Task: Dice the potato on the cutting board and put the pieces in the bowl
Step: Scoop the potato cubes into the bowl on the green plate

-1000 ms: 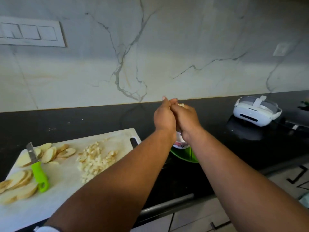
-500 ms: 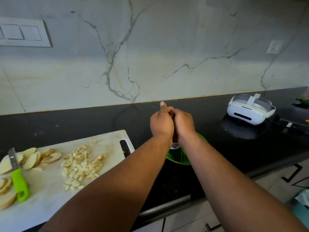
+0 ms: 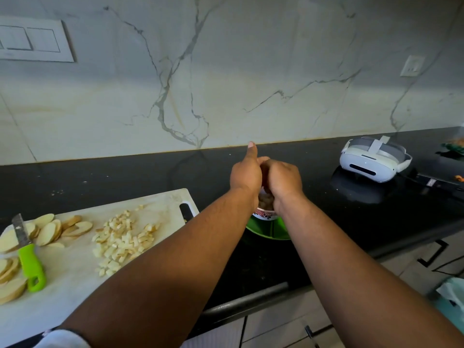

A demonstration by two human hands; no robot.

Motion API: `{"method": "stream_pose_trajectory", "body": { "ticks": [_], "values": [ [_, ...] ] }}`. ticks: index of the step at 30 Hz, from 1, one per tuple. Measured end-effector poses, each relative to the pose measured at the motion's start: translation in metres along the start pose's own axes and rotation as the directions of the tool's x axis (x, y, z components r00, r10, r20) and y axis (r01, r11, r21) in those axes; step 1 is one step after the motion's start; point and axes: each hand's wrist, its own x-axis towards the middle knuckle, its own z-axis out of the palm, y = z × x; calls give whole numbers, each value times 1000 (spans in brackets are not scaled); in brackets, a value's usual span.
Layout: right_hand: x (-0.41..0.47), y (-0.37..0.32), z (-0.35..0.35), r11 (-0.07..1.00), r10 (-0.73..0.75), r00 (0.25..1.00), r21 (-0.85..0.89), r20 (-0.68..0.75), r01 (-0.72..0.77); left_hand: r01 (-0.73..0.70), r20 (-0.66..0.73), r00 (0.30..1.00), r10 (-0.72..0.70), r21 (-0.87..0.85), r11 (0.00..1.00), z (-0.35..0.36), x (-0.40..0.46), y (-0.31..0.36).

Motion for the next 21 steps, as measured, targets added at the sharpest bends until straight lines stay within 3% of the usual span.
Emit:
{"method": "stream_pose_trajectory", "body": {
  "ticks": [6, 9, 12, 15, 18, 21],
  "values": [
    [-10, -19, 0, 983, -124, 987, 120, -100, 136, -110, 162, 980, 119, -63, 992, -36, -16, 23],
    [-33, -22, 17, 953, -263, 960, 127, -95, 274, -169, 130, 977, 167, 5, 986, -72, -27, 37],
    [-65, -5, 47, 931, -360, 920, -6, 152, 365, -213, 26, 977, 211, 139, 967, -123, -38, 55],
    [-100, 20, 72, 858, -330, 838, -232, 434, 458, -202, -23, 976, 216, 271, 941, -177, -44, 65],
    [-133, 41, 92, 752, -346, 749, -311, 565, 582, -153, -5, 987, 159, 229, 961, -222, -49, 61],
    [-157, 55, 107, 558, -285, 644, -423, 710, 714, -199, 7, 980, 201, 166, 966, -257, -51, 54]
  ]
}}
